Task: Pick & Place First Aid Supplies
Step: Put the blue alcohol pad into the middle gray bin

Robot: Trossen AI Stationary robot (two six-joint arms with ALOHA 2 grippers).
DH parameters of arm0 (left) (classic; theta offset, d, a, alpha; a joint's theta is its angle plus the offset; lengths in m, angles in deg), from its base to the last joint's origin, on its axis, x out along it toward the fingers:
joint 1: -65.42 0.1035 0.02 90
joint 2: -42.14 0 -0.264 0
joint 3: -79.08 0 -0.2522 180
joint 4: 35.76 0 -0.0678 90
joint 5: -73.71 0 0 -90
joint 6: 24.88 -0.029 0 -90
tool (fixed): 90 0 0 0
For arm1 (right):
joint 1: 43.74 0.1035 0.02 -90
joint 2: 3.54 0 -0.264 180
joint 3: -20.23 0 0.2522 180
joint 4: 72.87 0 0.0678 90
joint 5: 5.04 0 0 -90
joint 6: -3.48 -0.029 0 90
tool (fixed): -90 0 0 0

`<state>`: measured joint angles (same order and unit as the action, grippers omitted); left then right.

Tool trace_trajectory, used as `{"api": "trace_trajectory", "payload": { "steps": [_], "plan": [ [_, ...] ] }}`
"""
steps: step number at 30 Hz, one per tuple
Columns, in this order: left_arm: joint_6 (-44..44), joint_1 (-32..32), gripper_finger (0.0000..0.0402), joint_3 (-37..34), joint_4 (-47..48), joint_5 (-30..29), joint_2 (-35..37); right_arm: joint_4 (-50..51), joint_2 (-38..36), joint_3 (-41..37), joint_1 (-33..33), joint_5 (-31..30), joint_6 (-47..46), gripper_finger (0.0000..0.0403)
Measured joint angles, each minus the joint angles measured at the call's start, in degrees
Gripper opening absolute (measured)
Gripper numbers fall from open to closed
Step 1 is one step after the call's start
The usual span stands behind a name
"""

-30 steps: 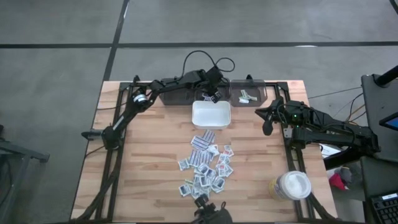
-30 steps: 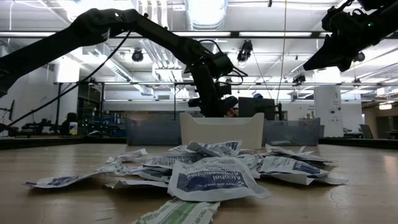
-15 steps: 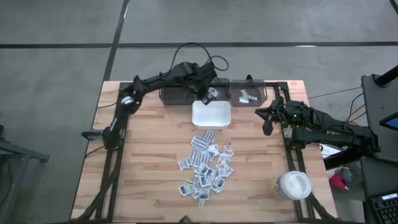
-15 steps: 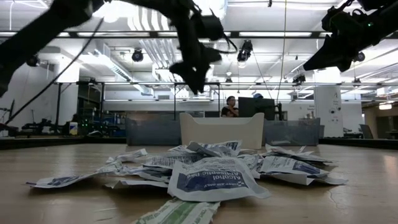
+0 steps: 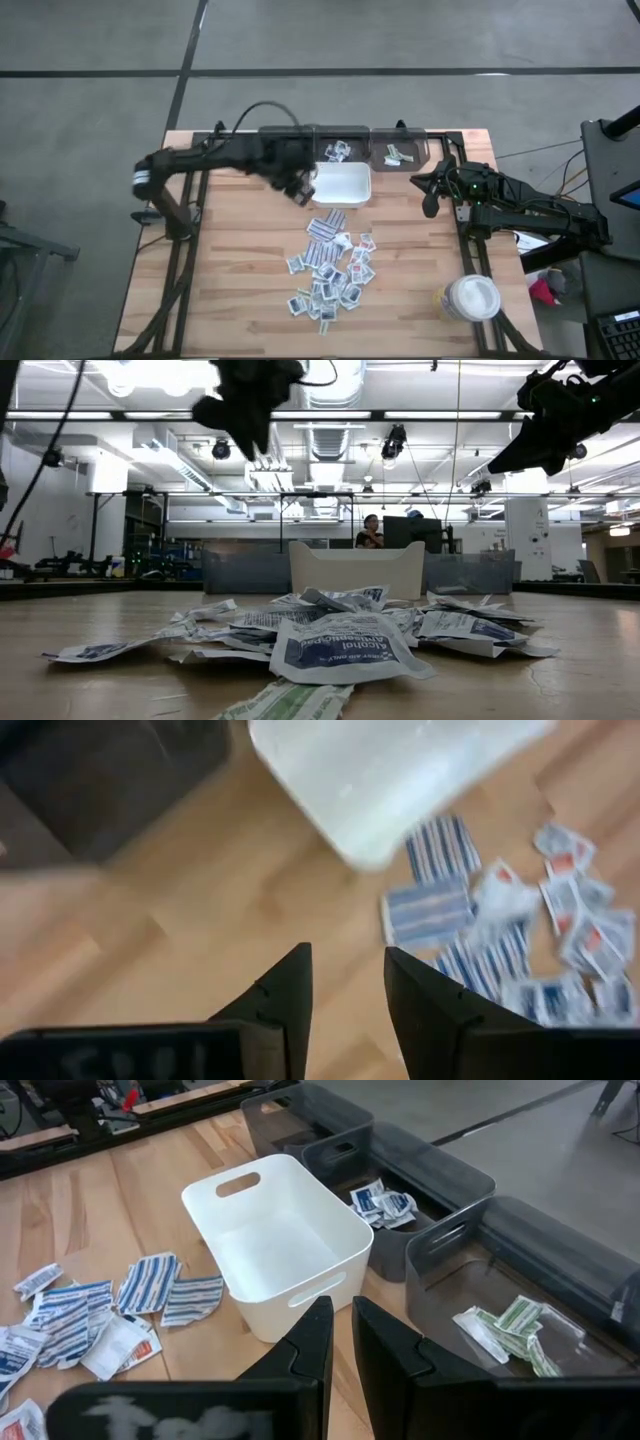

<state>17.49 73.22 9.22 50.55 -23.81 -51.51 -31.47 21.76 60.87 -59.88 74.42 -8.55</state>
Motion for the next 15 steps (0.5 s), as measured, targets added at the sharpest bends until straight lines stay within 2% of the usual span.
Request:
{"api": "trace_trajectory", "payload": {
  "steps": [4, 9, 15],
  "plan": [
    [8.5, -6.4, 0.0119, -8.5, -4.5, 0.0, 4.6, 0.0, 0.0, 0.0, 0.0, 0.0, 0.0, 0.0038],
    [17.0, -13.7, 0.0119, -18.2, -14.4, 0.1, 6.8, 0.0, 0.0, 0.0, 0.0, 0.0, 0.0, 0.0038],
    [17.5, -19.9, 0.0119, -27.9, -29.9, 0.2, 6.6, 0.0, 0.0, 0.0, 0.0, 0.0, 0.0, 0.0038]
  ]
}}
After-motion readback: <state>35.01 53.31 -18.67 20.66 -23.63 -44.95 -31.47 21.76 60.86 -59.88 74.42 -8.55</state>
